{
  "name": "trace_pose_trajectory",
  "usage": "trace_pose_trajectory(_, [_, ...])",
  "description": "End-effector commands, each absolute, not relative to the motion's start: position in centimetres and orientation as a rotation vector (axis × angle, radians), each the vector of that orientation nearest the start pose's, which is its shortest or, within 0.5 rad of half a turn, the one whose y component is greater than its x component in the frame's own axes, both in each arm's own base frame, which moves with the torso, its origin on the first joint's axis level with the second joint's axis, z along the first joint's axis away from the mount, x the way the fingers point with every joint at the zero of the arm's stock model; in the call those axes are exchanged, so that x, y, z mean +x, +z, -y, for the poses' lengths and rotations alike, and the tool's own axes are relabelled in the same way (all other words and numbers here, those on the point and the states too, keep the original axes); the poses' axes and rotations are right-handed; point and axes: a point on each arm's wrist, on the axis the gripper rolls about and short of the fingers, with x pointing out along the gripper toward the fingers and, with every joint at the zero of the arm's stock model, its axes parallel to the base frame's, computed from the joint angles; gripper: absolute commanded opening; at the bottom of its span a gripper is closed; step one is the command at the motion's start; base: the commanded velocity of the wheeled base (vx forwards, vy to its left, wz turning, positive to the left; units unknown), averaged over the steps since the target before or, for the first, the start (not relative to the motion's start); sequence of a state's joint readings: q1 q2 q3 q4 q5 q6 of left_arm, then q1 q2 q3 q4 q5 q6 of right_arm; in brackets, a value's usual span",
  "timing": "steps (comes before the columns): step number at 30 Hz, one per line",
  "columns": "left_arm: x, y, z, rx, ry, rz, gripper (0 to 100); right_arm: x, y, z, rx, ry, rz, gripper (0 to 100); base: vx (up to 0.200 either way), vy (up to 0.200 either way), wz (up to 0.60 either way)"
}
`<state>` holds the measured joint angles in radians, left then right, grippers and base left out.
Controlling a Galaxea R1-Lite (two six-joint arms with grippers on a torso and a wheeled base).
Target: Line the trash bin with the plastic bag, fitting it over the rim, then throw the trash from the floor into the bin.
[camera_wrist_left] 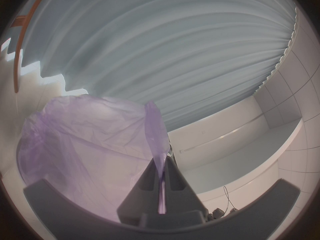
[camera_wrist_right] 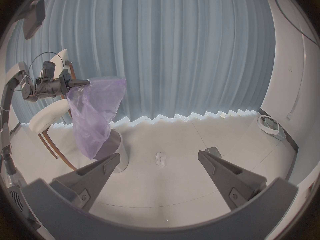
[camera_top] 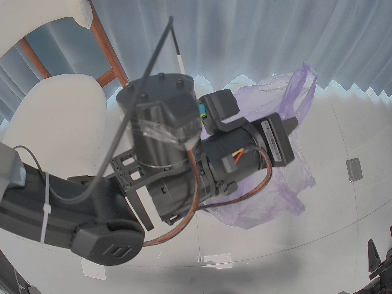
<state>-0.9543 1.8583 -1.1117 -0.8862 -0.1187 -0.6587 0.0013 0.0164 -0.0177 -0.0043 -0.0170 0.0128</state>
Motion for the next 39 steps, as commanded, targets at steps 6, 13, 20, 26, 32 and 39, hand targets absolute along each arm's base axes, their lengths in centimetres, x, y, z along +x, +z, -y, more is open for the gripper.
trace_pose_trajectory(6, [19.0,22.8,29.3,-0.631,-1.089,-0.276,0,-2.3,7.6,0.0,0.012,-0.015,0.005,100,0.000,0.000,0.00])
trace_pose_trajectory(13, [19.1,23.0,29.0,-0.637,-1.068,-0.263,0,-2.3,7.6,0.0,0.014,-0.015,0.005,100,0.000,0.000,0.00])
trace_pose_trajectory(20, [23.1,21.7,26.9,-0.621,-0.944,-0.254,0,-2.3,7.6,0.0,-0.005,-0.011,0.003,100,0.000,0.000,0.00])
trace_pose_trajectory(26, [27.1,21.0,24.1,-0.597,-0.816,-0.211,0,-2.3,7.6,0.0,-0.008,-0.009,0.000,100,0.000,0.000,0.00])
trace_pose_trajectory(32, [29.8,21.3,22.9,-0.592,-0.750,-0.142,0,-2.3,7.6,0.0,-0.029,-0.014,0.003,100,0.000,0.000,0.00])
trace_pose_trajectory(39, [32.3,24.2,21.1,-0.546,-0.699,-0.011,0,-1.7,12.7,0.1,0.103,0.022,0.013,100,0.000,0.000,0.00])
